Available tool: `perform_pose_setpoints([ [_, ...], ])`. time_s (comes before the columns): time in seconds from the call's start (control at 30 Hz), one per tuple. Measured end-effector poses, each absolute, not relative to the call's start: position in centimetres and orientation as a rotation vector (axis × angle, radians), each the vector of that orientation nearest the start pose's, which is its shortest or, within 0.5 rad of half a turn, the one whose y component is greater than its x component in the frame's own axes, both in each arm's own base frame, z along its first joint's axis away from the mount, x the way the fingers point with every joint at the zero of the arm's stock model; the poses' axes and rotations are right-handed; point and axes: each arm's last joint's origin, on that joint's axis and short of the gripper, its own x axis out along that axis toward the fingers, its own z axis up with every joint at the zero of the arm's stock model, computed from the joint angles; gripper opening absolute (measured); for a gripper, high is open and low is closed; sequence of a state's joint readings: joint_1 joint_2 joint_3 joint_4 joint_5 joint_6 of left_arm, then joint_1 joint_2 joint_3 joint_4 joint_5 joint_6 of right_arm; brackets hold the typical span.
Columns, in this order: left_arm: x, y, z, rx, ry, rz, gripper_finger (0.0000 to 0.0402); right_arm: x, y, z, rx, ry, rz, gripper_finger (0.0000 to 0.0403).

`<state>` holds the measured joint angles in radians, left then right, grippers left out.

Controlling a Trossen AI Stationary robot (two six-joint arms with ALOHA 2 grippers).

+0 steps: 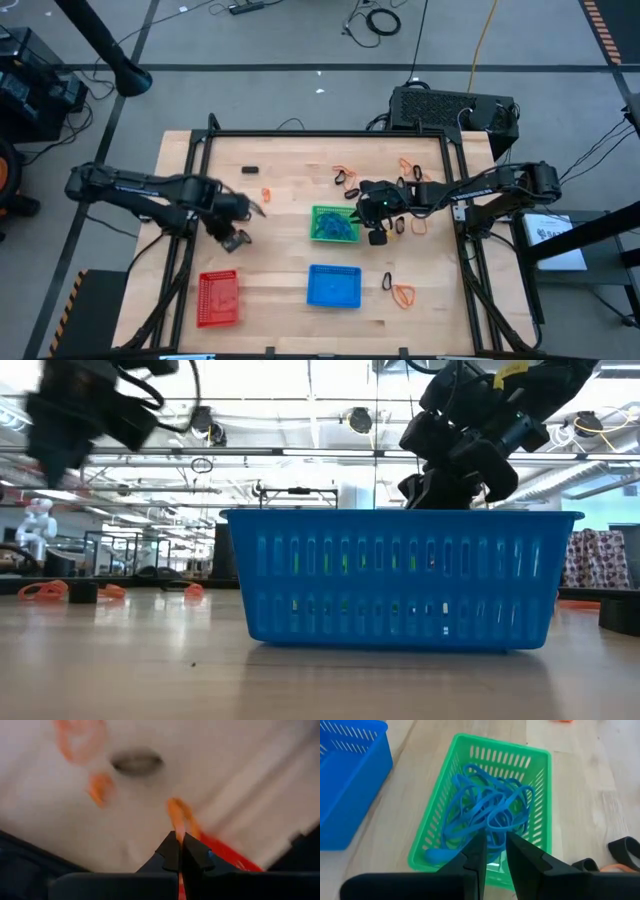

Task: Sort rubber bands into baskets
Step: Put the orange rubberband into the red bin

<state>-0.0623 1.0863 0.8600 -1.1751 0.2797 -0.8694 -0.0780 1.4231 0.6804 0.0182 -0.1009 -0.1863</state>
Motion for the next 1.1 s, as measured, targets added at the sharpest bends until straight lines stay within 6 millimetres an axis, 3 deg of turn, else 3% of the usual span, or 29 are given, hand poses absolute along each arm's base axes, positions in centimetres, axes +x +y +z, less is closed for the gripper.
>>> perform_pose_setpoints([
  [0.43,16.7,-9.3,24.6,-1.062,1.515,0.269,0.0002,27.8,-1.9,18.8,-0.227,0.668,0.123,0.0066],
  [0.77,16.6,-14.1,22.1,-0.999,1.644,0.305,0.0004,28.1,-1.9,19.4,-0.205,0.65,0.112,0.0066],
  [1.1,16.8,-16.0,19.8,-0.853,1.72,0.316,0.0022,28.1,-1.7,19.3,0.027,0.668,0.044,0.0066],
])
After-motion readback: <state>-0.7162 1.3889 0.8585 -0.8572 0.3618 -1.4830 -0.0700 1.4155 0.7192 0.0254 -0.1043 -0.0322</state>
